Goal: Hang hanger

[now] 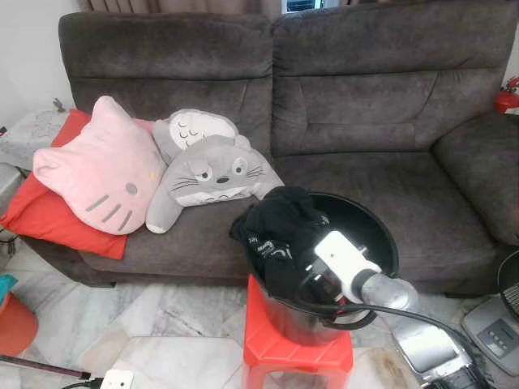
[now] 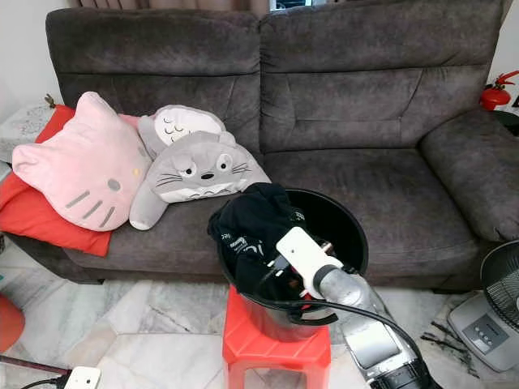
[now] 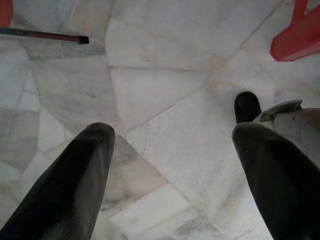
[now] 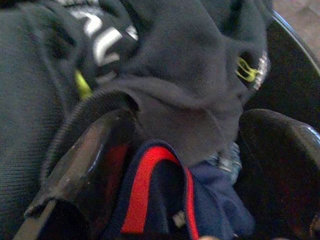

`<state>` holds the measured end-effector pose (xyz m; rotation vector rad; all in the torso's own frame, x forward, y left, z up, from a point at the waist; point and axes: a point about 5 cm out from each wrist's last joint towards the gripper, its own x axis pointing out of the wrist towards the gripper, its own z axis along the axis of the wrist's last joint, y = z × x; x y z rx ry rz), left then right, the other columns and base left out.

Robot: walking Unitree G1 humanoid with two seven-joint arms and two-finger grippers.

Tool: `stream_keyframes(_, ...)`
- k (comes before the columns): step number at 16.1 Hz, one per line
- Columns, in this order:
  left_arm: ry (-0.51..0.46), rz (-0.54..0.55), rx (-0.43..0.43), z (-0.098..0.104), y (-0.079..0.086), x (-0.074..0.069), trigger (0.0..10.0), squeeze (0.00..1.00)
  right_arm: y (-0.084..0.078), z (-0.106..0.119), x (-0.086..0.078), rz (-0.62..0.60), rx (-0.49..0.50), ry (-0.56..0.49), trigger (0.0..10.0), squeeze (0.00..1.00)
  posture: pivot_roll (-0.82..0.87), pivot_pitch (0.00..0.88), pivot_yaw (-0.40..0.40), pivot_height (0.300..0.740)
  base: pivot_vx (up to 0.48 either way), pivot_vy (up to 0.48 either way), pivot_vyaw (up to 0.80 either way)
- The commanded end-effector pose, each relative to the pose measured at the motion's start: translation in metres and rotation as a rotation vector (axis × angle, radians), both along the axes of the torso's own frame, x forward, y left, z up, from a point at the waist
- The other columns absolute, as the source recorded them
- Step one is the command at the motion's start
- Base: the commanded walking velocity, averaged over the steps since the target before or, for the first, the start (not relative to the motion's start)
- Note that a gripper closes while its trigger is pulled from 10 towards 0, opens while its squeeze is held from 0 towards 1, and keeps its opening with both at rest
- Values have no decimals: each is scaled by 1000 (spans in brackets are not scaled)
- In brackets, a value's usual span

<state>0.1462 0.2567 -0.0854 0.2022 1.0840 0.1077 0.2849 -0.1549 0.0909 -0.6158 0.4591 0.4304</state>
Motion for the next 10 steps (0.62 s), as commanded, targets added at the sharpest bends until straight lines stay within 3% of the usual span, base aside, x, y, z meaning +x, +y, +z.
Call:
stream_keyframes(1, 3, 2, 7, 0, 1, -1, 10000, 0, -1, 3, 3, -10, -23, -24, 10000, 0, -195, 0, 61, 732, 0, 0, 0)
stream_keyframes(6, 8, -6, 7, -1, -3, -2, 10000, 0, -5, 5, 6, -46, -43, -70, 10000, 0, -198, 0, 63, 732, 0, 0, 0)
stream_keyframes(10, 18, -9, 9, -3, -3, -6, 10000, 0, 2, 8, 6, 9, -59, -145, 10000, 0, -200, 0, 61, 732, 0, 0, 0)
